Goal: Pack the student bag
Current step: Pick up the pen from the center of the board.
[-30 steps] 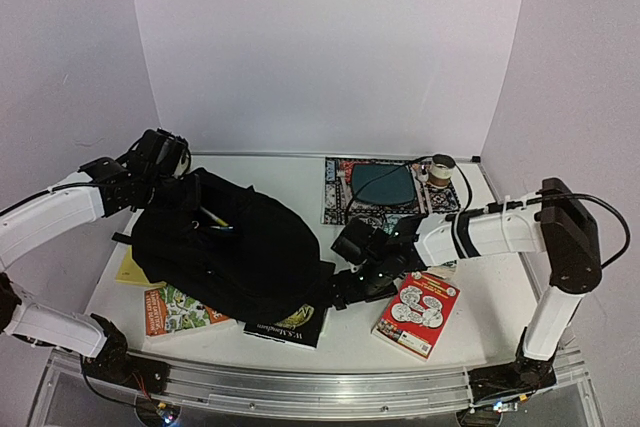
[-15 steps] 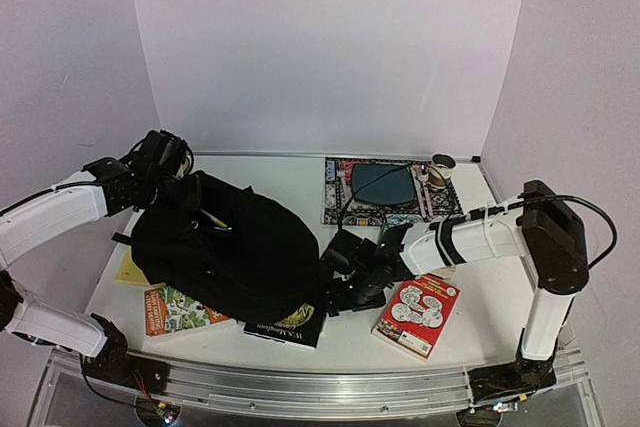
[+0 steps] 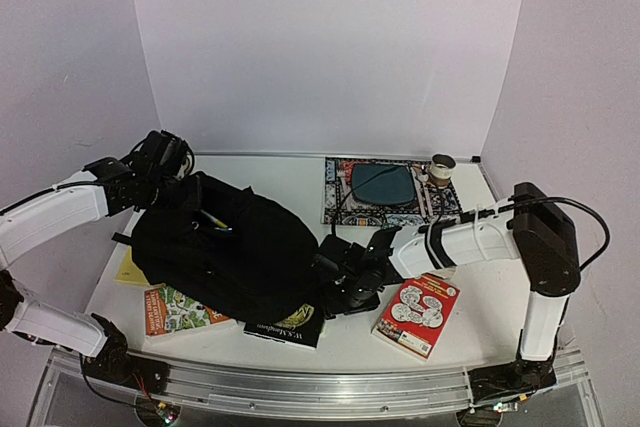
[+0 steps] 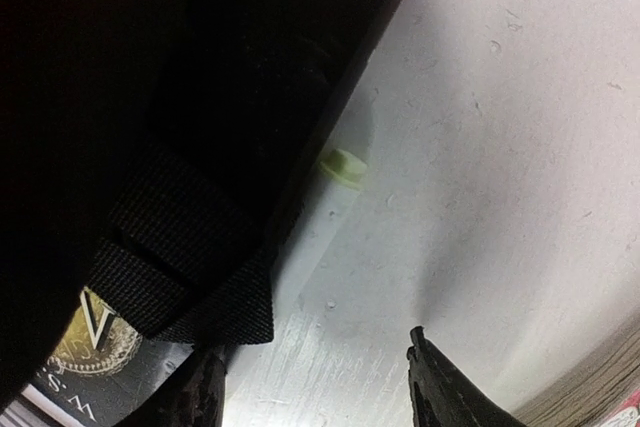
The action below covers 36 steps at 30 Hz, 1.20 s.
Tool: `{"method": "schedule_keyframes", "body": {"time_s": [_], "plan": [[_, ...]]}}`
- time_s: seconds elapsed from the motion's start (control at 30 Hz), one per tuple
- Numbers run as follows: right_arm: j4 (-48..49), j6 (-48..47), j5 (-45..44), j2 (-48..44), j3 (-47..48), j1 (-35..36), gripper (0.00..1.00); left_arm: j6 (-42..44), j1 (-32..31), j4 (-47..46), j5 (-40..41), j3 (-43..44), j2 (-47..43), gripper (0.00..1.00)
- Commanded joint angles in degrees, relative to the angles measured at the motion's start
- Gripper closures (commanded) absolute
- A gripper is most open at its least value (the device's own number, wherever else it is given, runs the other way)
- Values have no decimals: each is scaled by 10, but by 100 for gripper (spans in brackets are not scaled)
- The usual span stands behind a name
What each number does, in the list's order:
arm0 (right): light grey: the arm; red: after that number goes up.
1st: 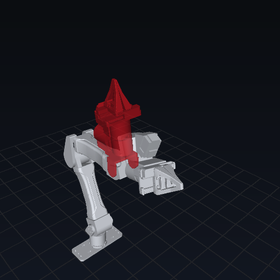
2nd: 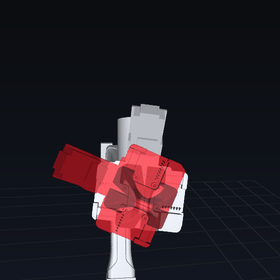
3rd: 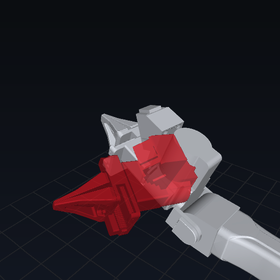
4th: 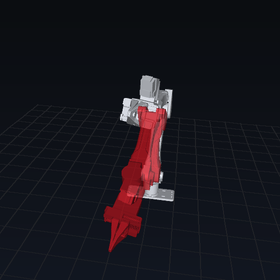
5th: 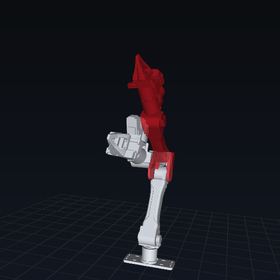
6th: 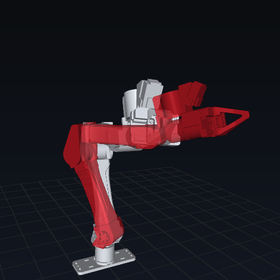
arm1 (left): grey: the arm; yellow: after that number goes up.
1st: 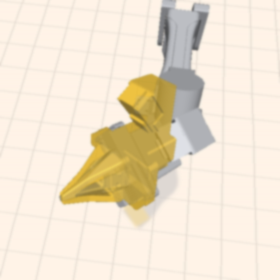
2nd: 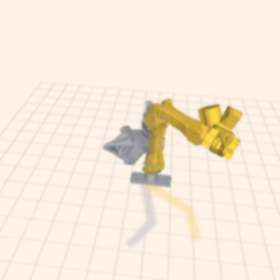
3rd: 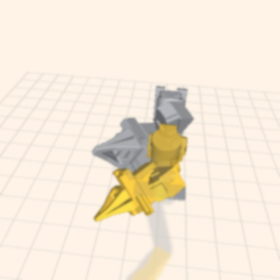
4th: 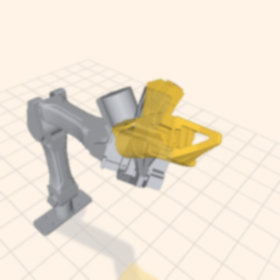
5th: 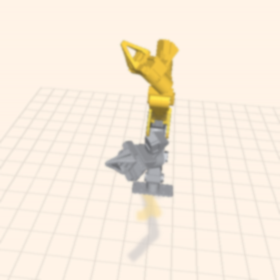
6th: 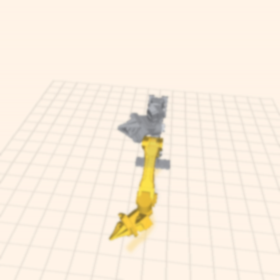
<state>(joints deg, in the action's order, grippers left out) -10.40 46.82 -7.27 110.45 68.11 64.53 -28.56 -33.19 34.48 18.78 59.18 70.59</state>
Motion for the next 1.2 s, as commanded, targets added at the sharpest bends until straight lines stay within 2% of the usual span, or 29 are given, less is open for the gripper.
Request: {"method": "schedule_keyframes", "body": {"time_s": [0.0, 0.23, 0.53, 0.8, 0.97, 1.17], "plan": [[-69, 1, -58, 26, 1, 2, 41, -4, 5, -37, 13, 20, -5, 100], [-93, -23, -79, 5, -16, -13, 50, -3, 5, -37, 4, 20, -10, 100], [-99, -25, -54, 1, -18, -31, 52, -6, 5, -37, -8, 21, -10, 100], [-99, -11, -42, 22, -14, -38, 60, -6, 5, -37, -30, 24, -10, 100], [-99, -1, -38, 18, -30, -50, 68, -6, 5, -39, -67, 30, -6, 100], [-100, -16, -37, -1, -26, -63, 83, -9, 5, -43, -101, 49, -2, 100]]}}
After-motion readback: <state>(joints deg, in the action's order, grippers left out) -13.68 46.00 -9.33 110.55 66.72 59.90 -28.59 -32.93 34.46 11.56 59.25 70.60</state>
